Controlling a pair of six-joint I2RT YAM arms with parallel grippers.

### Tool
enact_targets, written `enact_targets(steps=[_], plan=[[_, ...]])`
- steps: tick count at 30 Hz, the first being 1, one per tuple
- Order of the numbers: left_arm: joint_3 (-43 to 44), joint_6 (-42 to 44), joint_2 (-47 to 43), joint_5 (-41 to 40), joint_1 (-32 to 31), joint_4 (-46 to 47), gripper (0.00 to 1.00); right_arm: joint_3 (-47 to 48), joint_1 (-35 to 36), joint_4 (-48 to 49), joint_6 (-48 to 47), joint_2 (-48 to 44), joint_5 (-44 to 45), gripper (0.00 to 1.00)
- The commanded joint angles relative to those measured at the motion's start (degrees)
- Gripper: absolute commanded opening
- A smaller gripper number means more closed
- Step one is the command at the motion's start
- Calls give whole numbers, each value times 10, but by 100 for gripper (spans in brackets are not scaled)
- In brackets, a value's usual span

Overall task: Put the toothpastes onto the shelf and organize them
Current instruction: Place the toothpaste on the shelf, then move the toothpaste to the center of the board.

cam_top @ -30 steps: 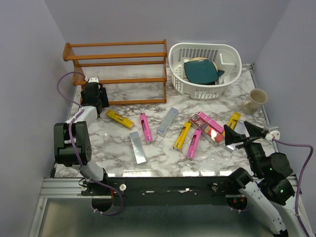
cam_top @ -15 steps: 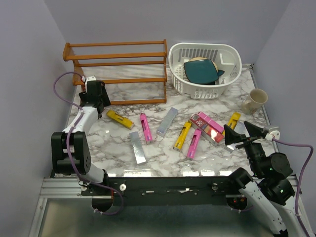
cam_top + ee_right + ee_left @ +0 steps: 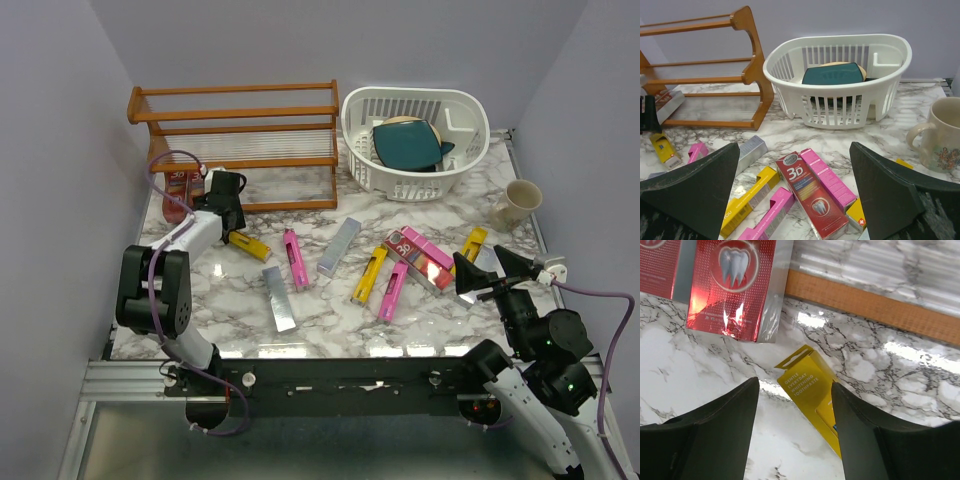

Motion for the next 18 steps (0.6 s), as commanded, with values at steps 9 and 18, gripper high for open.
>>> enact_targets(steps=[9,18], plan=[[22,39,54,-72,3,34,70,14,5,-12,-2,-165,8,100],[11,69,46,-63,29,79,71,15,5,-13,-2,-166,8,100]])
